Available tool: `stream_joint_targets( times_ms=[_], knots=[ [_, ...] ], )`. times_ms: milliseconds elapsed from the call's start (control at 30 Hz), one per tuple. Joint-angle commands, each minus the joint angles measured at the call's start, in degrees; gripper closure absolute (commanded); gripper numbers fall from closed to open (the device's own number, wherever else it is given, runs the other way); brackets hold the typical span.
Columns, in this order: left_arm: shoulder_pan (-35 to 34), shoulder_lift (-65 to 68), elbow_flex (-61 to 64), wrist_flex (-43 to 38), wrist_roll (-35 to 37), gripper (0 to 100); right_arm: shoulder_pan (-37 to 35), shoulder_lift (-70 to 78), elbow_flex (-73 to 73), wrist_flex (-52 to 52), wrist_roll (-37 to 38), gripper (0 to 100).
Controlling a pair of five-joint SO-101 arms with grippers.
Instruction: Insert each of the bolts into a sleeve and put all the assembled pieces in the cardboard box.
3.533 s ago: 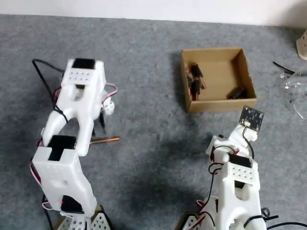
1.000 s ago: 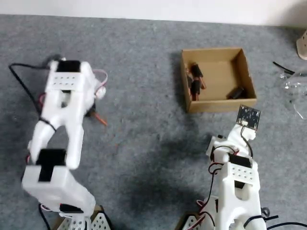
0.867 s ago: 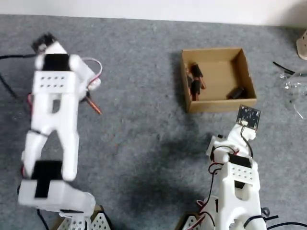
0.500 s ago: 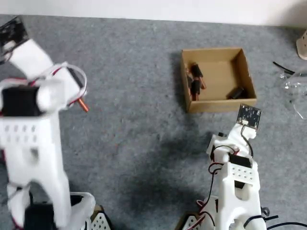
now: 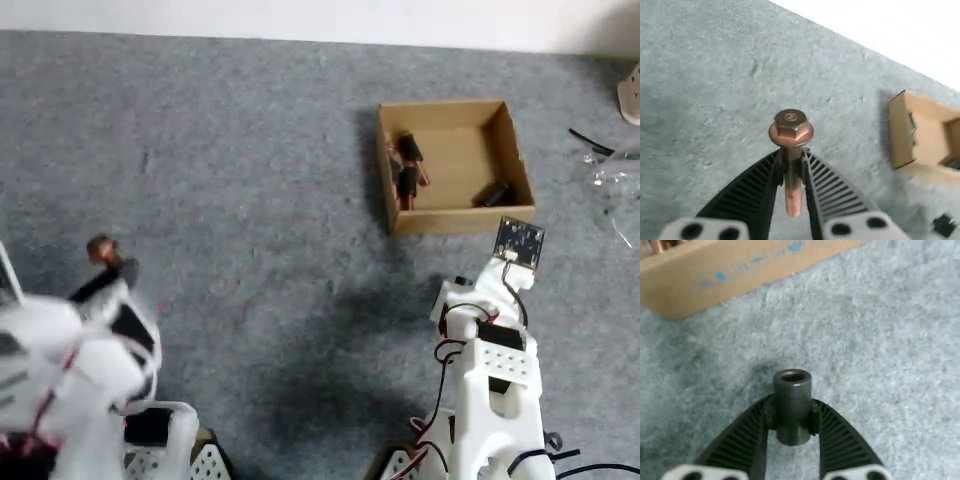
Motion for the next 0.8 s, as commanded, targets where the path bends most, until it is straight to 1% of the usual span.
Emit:
stream_joint_targets(
  times_ms=[0,100,233,367,500,600,667,767],
  knots=[
    [-0.7,-10.3,12.3,-1.5,-6.1,99,-0.1,-0.5,-0.1,-1.8,0.7,99.5],
    [-0.7,-17.2,21.7,-5.2,-8.4,99,-0.1,-0.5,-0.1,-1.8,0.7,99.5],
    [-0.4,-26.4,35.6,-13.3,-8.7,99,-0.1,-0.5,-0.1,-1.8,0.7,99.5],
    [-0.4,-33.2,50.9,-25.1,-8.7,99,-0.1,-0.5,-0.1,-1.8,0.7,99.5],
    [-0.2,-32.1,62.3,-39.2,-8.6,99,-0.2,-0.5,-0.1,-1.7,0.7,99.5],
    [2.9,-32.1,69.8,-49.6,-8.4,99,-0.2,-0.5,-0.1,-1.7,0.4,99.5],
    [6.6,-32.1,74.2,-56.2,-8.4,99,-0.3,-0.5,-0.1,-1.7,0.3,99.5],
    [12.7,-32.1,80.6,-68.5,-8.4,99,-1.7,-0.5,-0.1,-1.7,-0.6,99.5]
  ],
)
